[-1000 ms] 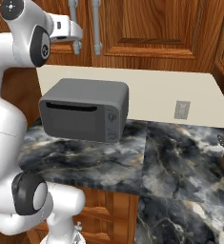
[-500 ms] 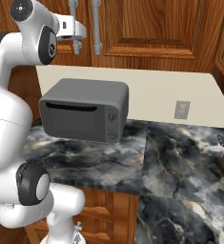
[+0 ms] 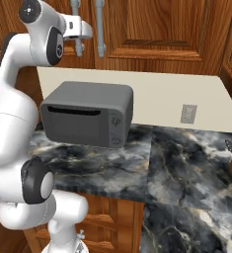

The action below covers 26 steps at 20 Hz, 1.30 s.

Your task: Move the bowls from the cabinet to the plates on the dining table.

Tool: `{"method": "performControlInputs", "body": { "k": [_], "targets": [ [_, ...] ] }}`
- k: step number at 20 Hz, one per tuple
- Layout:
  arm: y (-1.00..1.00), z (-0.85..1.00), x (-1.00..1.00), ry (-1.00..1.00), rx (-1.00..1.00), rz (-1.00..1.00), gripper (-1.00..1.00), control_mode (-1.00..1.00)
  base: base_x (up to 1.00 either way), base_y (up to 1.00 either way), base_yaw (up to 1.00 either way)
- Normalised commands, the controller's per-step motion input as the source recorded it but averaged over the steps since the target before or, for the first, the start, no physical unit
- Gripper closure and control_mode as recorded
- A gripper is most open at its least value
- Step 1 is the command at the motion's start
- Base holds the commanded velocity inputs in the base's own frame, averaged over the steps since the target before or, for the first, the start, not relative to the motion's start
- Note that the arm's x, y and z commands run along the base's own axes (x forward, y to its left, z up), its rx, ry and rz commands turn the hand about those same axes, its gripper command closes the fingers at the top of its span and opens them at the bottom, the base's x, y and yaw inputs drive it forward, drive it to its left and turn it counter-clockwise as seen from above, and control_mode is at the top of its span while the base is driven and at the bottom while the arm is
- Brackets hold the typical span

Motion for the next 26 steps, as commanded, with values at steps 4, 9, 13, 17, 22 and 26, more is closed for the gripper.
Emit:
{"method": "performControlInputs", "body": {
  "k": [4, 9, 13, 17, 22, 26],
  "targets": [
    [-0.01, 0.00, 0.26, -0.05, 0.00, 0.00, -1.00, -1.00, 0.00, 0.00, 0.00],
    [-0.01, 0.00, 0.23, -0.06, 0.00, 0.00, -1.00, -1.00, 0.00, 0.00, 0.00],
    [0.00, 0.00, 0.24, -0.05, 0.00, 0.00, -1.00, -1.00, 0.00, 0.00, 0.00],
    [0.00, 0.00, 0.27, -0.05, 0.00, 0.00, -1.00, -1.00, 0.00, 0.00, 0.00],
    [0.00, 0.00, 0.29, -0.04, 0.00, 0.00, -1.00, -1.00, 0.00, 0.00, 0.00],
    [0.00, 0.00, 0.31, -0.03, 0.00, 0.00, -1.00, -1.00, 0.00, 0.00, 0.00]
  ]
}}
